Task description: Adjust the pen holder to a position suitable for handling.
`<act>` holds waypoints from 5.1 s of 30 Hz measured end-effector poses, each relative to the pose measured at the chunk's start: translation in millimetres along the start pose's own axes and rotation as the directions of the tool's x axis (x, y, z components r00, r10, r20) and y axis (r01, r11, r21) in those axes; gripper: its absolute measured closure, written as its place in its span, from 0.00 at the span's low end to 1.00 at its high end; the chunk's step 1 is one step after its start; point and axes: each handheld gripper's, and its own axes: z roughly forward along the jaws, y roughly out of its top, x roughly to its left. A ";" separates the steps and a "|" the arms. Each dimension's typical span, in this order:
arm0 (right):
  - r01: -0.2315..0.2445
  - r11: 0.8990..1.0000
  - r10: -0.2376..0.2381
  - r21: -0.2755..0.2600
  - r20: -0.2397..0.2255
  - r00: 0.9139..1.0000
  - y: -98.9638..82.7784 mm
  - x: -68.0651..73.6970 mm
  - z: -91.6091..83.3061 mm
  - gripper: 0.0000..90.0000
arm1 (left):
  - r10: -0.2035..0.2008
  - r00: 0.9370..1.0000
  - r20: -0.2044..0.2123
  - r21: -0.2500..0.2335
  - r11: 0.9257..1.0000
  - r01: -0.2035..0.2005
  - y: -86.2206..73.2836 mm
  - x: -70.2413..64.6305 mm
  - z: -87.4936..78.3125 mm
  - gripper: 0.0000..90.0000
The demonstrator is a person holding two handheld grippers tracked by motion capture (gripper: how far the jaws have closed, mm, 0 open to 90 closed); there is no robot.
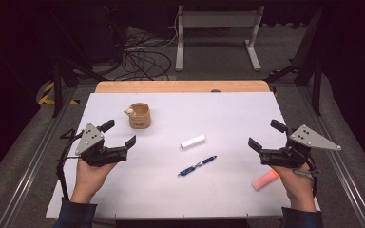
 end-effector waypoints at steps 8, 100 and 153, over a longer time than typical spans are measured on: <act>-0.007 1.000 0.007 0.016 0.004 1.000 0.4 0.1 0.6 0.00 | 0.044 0.999 0.032 0.060 0.997 -0.046 0.3 -10.5 17.7 0.13; -0.011 0.993 0.020 0.114 -0.079 0.997 0.8 4.1 8.9 0.04 | 0.055 0.918 0.393 0.515 0.814 -0.269 -24.0 -75.6 207.6 0.69; -0.224 0.934 0.276 0.279 -0.164 0.947 -36.7 24.4 65.5 0.56 | 0.237 0.893 0.383 0.101 0.950 -0.296 13.0 -152.2 152.0 0.79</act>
